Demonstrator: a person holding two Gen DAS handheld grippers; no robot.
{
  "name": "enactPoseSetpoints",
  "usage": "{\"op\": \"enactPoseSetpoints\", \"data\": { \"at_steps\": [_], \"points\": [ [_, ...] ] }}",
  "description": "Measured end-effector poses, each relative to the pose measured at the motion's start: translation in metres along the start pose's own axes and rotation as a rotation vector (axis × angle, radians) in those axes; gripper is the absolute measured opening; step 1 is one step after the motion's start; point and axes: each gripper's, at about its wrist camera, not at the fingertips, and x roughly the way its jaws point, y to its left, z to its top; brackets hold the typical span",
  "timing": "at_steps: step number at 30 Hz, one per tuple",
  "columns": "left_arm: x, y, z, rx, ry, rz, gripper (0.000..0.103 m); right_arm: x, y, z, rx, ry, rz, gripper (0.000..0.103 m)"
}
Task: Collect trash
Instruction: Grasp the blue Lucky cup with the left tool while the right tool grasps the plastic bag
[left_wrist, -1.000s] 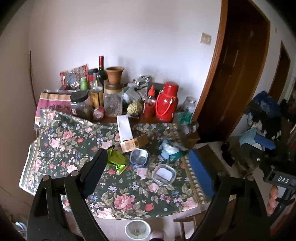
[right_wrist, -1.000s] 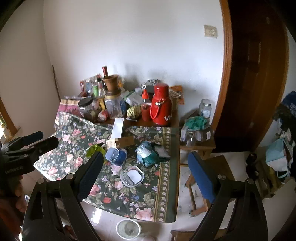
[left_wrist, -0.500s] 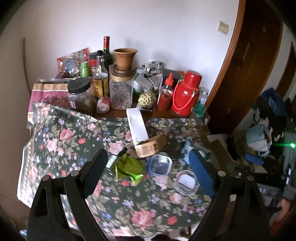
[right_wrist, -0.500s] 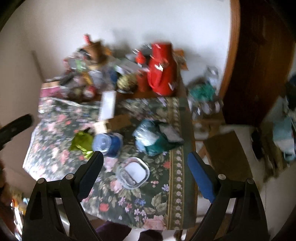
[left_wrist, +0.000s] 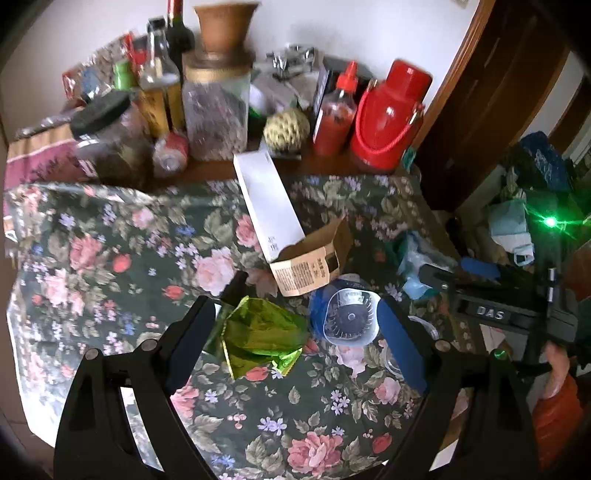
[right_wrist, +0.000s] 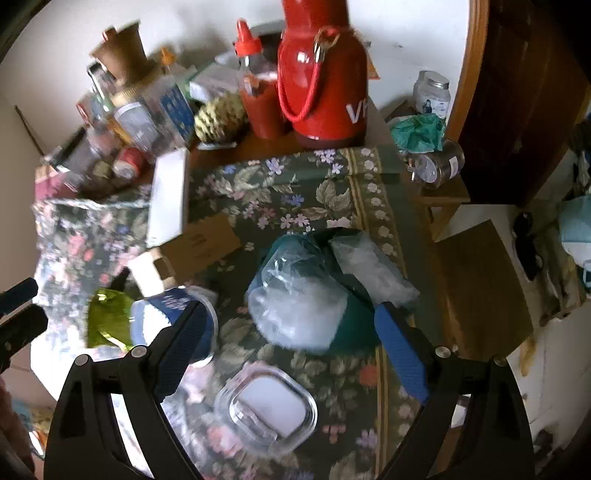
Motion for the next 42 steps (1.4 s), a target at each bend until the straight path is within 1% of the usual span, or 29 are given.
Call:
{"op": "enactPoseSetpoints", "data": {
  "at_steps": [3,5,7,8,9,10,11,12,13,14,17,22,26,31,32,33,34,36,37,39,42],
  "points": [
    [0.014,0.000,-0.001,0.004,0.026,-0.006,0.089,0.019,0.000,0.000,-0.012,0.034,-0.028,0.089],
    [0.021,-0.002,-0.001,0.010,0.042,-0.011,0.089,0.029,-0.004,0.000,0.004,0.054,-0.064,0.081],
    [0.027,-0.004,-0.002,0.014,0.056,-0.013,0.089,0.036,-0.012,-0.001,0.032,0.076,-0.056,0.071],
    [0.029,-0.005,-0.002,0.015,0.064,-0.011,0.089,0.036,-0.016,0.000,0.049,0.076,-0.047,0.066],
    [0.031,-0.006,-0.002,0.015,0.069,-0.012,0.089,0.037,-0.018,0.000,0.059,0.077,-0.042,0.063],
    [0.033,-0.008,-0.003,0.017,0.074,-0.017,0.089,0.037,-0.021,0.001,0.065,0.076,-0.042,0.052],
    [0.035,-0.010,-0.003,0.019,0.078,-0.022,0.089,0.034,-0.023,0.002,0.069,0.071,-0.035,0.043],
    [0.037,-0.012,-0.004,0.022,0.086,-0.029,0.089,0.032,-0.025,0.003,0.072,0.067,-0.022,0.037],
    [0.040,-0.015,-0.005,0.025,0.097,-0.040,0.089,0.031,-0.025,0.004,0.078,0.068,0.001,0.026],
    [0.043,-0.019,-0.005,0.029,0.109,-0.050,0.089,0.026,-0.028,0.004,0.095,0.063,0.033,0.020],
    [0.053,-0.028,-0.006,0.041,0.140,-0.068,0.089,0.002,-0.030,0.006,0.115,-0.008,0.041,0.015],
    [0.074,-0.043,-0.009,0.066,0.188,-0.067,0.089,-0.040,-0.038,-0.003,0.153,-0.094,0.034,0.014],
    [0.090,-0.054,-0.009,0.101,0.211,-0.030,0.089,-0.057,-0.046,-0.016,0.180,-0.107,0.015,0.014],
    [0.110,-0.057,-0.011,0.113,0.246,0.008,0.088,-0.072,-0.053,-0.034,0.209,-0.112,-0.002,0.014],
    [0.113,-0.057,-0.011,0.115,0.249,0.016,0.087,-0.075,-0.055,-0.037,0.214,-0.112,-0.004,0.014],
    [0.114,-0.057,-0.012,0.118,0.248,0.020,0.082,-0.079,-0.057,-0.041,0.219,-0.115,-0.006,0.014],
    [0.116,-0.058,-0.012,0.123,0.249,0.026,0.076,-0.082,-0.059,-0.043,0.222,-0.117,-0.007,0.014],
    [0.117,-0.057,-0.013,0.114,0.260,0.003,0.063,-0.088,-0.061,-0.048,0.221,-0.119,-0.003,0.014],
    [0.117,-0.055,-0.013,0.091,0.259,-0.023,0.063,-0.091,-0.061,-0.050,0.215,-0.124,-0.002,0.014],
    [0.108,-0.052,-0.013,0.060,0.228,-0.055,0.063,-0.098,-0.061,-0.052,0.201,-0.138,-0.001,0.014],
    [0.086,-0.057,-0.012,0.070,0.169,-0.045,0.062,-0.110,-0.060,-0.055,0.179,-0.164,0.003,0.014]
  ]
}}
